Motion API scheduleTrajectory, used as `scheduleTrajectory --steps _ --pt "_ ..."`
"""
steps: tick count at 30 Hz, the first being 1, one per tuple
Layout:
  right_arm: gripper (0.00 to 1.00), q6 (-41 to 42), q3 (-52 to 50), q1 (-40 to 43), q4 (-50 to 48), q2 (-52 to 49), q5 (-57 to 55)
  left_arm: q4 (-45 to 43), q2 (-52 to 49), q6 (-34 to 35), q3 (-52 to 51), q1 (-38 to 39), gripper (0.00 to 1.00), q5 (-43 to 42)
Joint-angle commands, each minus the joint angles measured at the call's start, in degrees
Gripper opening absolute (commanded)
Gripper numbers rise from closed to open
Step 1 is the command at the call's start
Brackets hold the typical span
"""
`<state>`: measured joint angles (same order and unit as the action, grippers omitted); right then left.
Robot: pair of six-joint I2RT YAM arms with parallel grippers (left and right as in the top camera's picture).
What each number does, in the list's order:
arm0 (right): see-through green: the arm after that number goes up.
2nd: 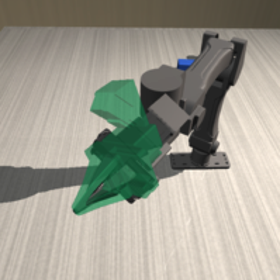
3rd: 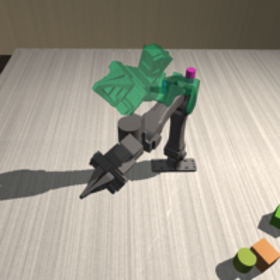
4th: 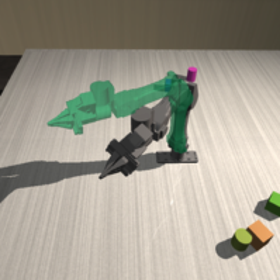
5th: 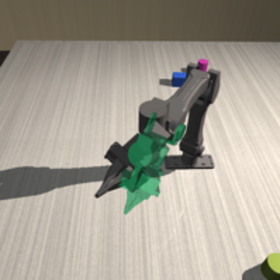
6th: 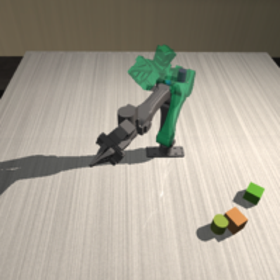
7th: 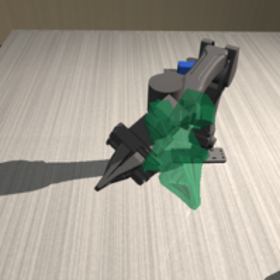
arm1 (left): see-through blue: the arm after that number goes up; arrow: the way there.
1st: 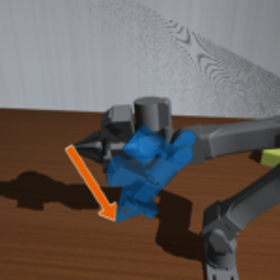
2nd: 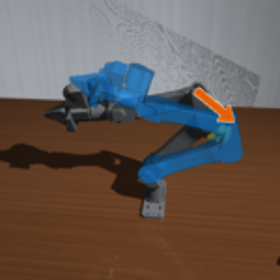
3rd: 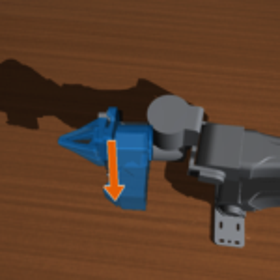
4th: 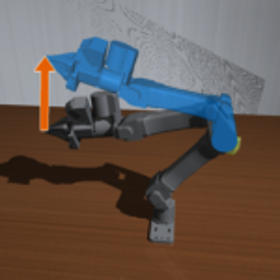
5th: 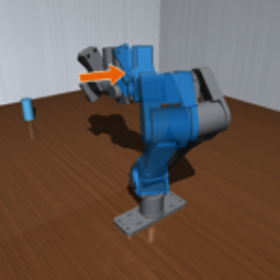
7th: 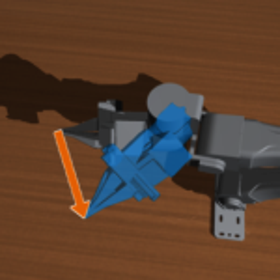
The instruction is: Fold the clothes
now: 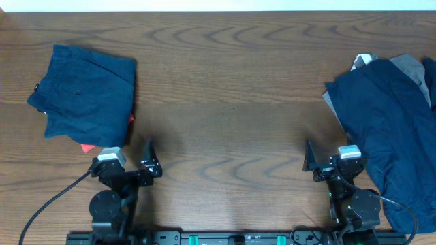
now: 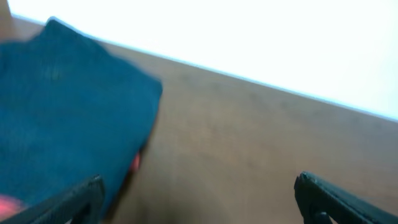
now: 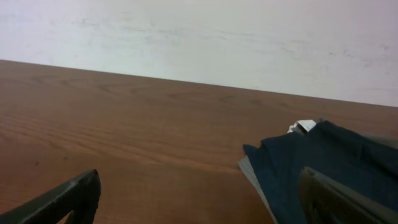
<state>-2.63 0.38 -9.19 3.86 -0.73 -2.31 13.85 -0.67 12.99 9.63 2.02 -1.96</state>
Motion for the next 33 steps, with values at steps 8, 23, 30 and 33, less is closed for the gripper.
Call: scheduleTrajectory --steps 8,23,30,33 --pt "0.99 -0.83 -0.07 -0.26 0.22 0.09 0.22 -12.85 0.57 -3.54 -9.40 -0.35 0.98 2.25" --pt "0.99 -0.83 -0.07 -0.26 0.22 0.09 0.22 -9.77 -0.04 -3.54 -9.40 -0.35 0.98 2.25" --pt "0.99 -0.83 -0.07 -0.26 0.22 0.09 0.22 -9.77 -0.04 -3.54 -9.40 -0.35 0.98 2.25" --pt "0.99 -0.85 -0.07 -0.26 0.22 0.09 0.22 -9.77 -0.04 -3.54 -9.40 -0.35 0.98 2.25"
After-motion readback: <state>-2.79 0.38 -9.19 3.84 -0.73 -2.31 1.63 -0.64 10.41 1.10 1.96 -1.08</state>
